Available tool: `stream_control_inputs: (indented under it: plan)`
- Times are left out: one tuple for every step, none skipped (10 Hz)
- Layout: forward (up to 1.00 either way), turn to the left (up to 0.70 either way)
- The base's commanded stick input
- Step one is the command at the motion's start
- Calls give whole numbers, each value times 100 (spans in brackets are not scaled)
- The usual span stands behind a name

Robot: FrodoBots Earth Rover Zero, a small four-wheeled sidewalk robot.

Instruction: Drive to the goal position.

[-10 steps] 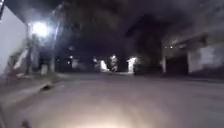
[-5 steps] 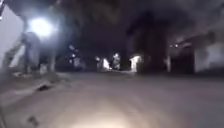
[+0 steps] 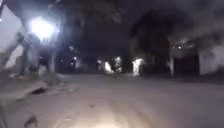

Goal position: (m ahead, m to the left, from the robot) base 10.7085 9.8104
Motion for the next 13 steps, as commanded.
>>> stream_control_inputs:
  plan:
    - [70,0]
    - [70,0]
    - [70,-20]
    - [70,-35]
    - [70,-35]
    - [70,-35]
    - [70,-35]
    - [70,-35]
    - [70,-35]
    - [70,-35]
    - [70,-35]
    - [70,-35]
    - [70,-12]
